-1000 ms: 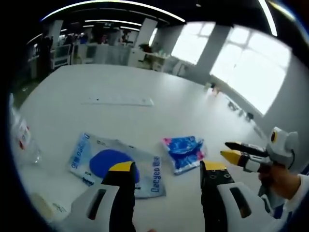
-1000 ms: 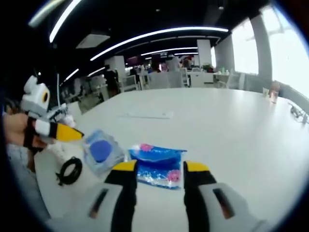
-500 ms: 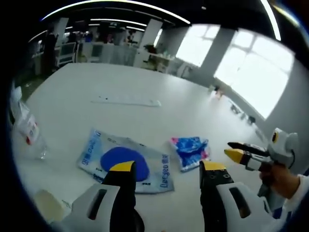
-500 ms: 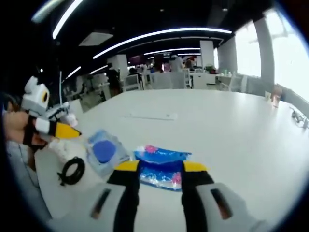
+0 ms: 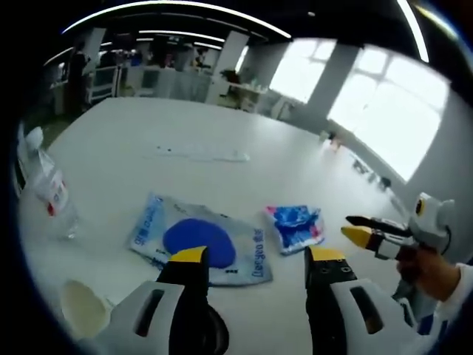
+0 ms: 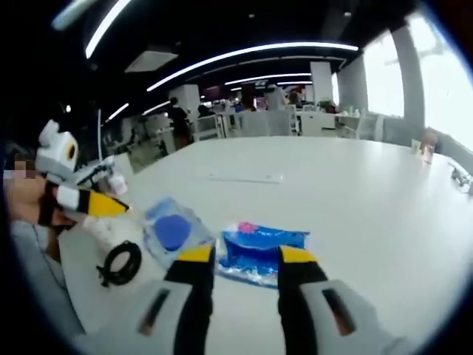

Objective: Arrange the tabletop items into an orderly group along one side of the table until the central work area is clear of visible clutter.

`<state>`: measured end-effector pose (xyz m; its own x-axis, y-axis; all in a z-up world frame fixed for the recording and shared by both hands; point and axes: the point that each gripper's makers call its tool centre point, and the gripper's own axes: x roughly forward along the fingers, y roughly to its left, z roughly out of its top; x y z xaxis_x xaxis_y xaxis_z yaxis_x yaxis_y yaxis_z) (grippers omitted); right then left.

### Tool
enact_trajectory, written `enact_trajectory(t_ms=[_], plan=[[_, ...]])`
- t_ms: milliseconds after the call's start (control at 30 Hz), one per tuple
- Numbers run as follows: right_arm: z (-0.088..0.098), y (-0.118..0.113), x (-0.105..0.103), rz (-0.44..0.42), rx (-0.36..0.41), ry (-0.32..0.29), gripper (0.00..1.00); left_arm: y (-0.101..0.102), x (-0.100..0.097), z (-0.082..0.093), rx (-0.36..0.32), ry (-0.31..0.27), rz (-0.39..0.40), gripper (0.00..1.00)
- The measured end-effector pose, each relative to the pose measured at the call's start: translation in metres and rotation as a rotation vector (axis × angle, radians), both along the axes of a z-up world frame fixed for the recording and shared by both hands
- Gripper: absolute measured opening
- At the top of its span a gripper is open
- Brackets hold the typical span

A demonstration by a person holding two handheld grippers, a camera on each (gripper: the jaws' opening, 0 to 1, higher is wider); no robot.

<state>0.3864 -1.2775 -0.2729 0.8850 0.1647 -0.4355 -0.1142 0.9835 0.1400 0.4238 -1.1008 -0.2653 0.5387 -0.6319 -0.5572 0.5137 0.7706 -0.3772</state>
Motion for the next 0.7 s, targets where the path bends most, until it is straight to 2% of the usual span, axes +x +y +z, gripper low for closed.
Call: enact_trajectory(t_ms=[133,400,700], plan=[[-0.009,0.015,-0.002,0.018,0.016,0.017,0.31,0.012,-0.011,-0.010,0.013,0.018,0.008,0.47],[-0.012,0.039,-0.001,0.063,0.024,0.029,0.30,0.041,-0.028,-0.025,0.022,0.056,0.055,0.47],[-0.011,0.058,0.005,0.099,0.023,0.029,0.30,0.065,-0.034,-0.026,0.031,0.051,0.108,0.48]])
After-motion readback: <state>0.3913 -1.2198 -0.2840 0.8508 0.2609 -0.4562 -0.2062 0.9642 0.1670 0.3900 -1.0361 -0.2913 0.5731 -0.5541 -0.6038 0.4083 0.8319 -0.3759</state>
